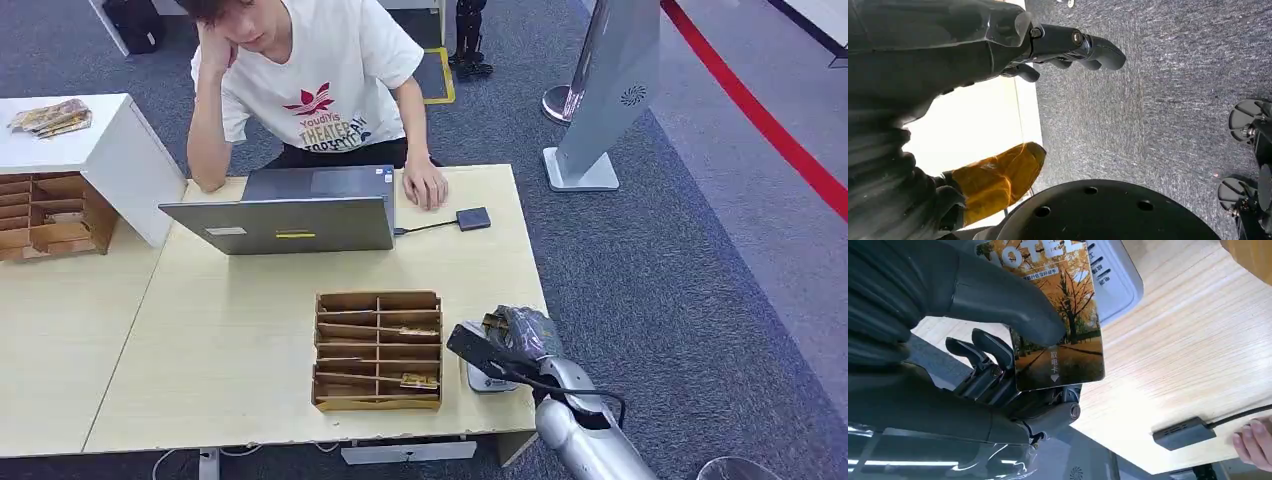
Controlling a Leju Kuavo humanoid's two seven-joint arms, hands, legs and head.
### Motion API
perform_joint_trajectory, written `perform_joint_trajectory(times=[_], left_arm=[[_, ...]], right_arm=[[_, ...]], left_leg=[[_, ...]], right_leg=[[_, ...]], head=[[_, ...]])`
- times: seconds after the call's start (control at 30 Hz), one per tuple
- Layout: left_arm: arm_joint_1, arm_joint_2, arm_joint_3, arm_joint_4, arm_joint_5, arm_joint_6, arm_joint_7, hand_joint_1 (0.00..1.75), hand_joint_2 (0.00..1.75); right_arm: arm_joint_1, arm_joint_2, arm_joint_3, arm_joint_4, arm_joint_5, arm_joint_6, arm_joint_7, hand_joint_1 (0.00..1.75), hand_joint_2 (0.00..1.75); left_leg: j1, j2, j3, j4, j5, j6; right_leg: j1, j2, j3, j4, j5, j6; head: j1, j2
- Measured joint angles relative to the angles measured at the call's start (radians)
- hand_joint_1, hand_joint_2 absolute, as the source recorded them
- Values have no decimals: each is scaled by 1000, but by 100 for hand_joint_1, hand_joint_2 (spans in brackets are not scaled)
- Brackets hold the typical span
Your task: Pass the card to the sensor for recognition and then transmit it.
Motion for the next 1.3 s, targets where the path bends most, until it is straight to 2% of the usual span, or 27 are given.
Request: perform_joint_trajectory(times=[1.3], left_arm=[[0,0,0,0,1,0,-10,0,175]], right_arm=[[-3,6,0,0,8,6,8,175,175]], left_leg=[[0,0,0,0,0,0]], right_leg=[[0,0,0,0,0,0]], head=[[0,0]])
